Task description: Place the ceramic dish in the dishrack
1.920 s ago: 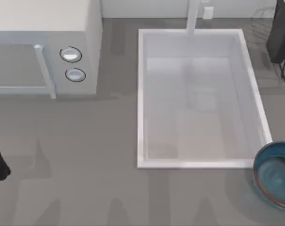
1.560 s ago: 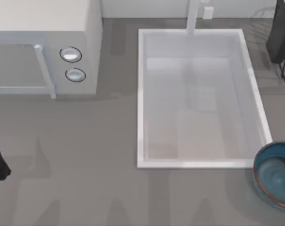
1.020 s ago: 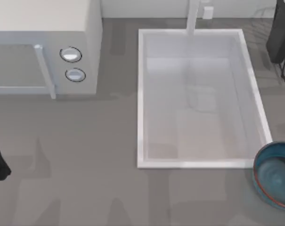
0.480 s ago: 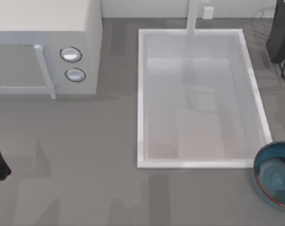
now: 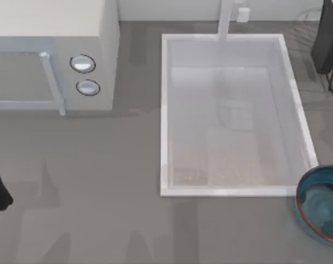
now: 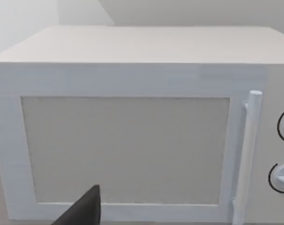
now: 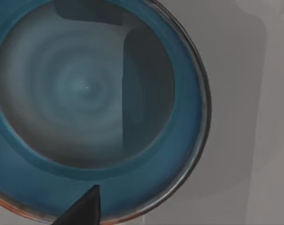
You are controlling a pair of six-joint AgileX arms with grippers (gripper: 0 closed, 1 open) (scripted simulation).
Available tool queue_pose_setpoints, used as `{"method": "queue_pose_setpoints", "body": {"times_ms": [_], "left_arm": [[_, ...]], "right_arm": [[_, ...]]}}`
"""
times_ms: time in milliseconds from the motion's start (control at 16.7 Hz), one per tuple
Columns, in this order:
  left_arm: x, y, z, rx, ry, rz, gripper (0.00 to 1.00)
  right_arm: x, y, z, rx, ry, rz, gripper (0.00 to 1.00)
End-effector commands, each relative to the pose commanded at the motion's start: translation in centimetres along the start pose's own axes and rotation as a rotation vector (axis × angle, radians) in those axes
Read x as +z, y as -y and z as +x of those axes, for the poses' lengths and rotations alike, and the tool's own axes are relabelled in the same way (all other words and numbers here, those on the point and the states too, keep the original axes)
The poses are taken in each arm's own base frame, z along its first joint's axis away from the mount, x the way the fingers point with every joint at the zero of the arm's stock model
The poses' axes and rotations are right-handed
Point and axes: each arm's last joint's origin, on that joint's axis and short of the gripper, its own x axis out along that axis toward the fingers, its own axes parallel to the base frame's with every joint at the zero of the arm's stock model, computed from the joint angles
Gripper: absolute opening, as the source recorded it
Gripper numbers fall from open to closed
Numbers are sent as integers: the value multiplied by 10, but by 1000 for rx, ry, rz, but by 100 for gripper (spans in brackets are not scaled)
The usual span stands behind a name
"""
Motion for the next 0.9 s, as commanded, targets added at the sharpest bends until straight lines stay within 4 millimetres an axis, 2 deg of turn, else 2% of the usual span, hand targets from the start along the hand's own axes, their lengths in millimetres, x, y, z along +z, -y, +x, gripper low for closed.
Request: {"method": "queue_pose_setpoints", "body": {"times_ms": [120, 540, 660, 900], "left_arm": [[0, 0, 0, 0, 0, 0, 100], [0, 0, 0, 0, 0, 0, 100], [0, 0, 0, 0, 0, 0, 100], [0, 0, 0, 0, 0, 0, 100]], "right_arm": [[2, 0, 14, 0, -2, 2, 100], [2, 1, 87, 0, 6, 2, 100], [0, 1, 95, 0, 1, 2, 100], [0, 1, 96, 0, 1, 2, 100]]}}
